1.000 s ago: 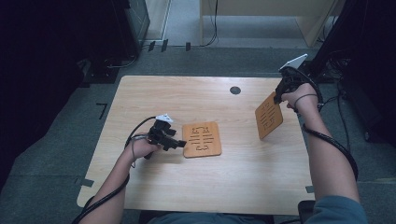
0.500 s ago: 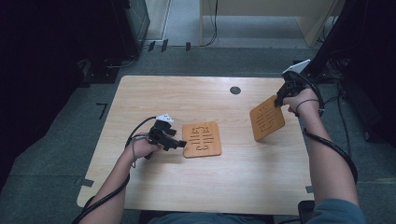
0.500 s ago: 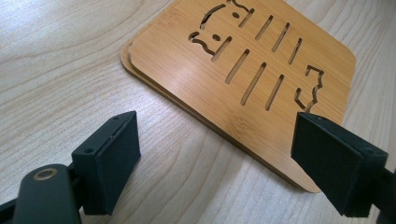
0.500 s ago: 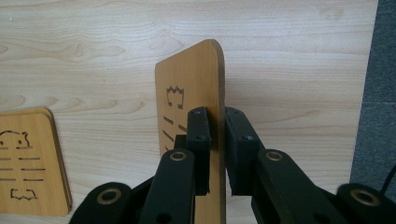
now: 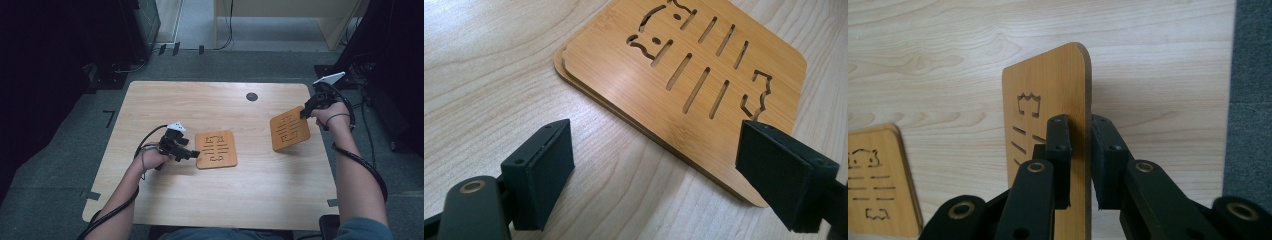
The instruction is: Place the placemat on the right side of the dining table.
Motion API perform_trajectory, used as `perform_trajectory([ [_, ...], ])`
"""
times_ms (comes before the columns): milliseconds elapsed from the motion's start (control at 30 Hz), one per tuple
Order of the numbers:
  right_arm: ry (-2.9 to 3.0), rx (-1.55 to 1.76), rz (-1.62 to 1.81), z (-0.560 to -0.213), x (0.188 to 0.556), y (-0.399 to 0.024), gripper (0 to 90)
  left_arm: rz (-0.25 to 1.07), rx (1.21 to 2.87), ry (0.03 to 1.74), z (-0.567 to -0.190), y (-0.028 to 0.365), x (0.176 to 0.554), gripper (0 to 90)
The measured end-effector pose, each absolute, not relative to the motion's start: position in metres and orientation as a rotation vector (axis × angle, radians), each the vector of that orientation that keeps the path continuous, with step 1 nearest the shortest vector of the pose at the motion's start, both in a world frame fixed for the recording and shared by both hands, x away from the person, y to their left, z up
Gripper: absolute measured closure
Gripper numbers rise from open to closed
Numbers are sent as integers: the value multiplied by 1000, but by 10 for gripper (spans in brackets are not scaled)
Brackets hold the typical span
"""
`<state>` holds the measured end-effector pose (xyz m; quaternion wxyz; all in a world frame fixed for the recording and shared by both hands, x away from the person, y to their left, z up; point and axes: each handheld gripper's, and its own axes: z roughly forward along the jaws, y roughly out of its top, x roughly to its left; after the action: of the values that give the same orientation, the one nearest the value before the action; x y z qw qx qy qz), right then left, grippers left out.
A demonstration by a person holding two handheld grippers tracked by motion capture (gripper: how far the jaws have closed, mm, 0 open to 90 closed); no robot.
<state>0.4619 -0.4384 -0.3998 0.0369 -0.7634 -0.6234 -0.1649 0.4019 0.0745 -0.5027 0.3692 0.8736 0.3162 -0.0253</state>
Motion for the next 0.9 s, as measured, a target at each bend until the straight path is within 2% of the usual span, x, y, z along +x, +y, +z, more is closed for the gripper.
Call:
perform_trajectory([
  [400, -1866, -2367, -508, -417, 457, -451, 775, -51, 2244, 807, -503, 74, 402, 145],
  [900, -1891, -2386, -479, -429, 457, -447, 748, -47, 2249, 799, -503, 73, 401, 145],
])
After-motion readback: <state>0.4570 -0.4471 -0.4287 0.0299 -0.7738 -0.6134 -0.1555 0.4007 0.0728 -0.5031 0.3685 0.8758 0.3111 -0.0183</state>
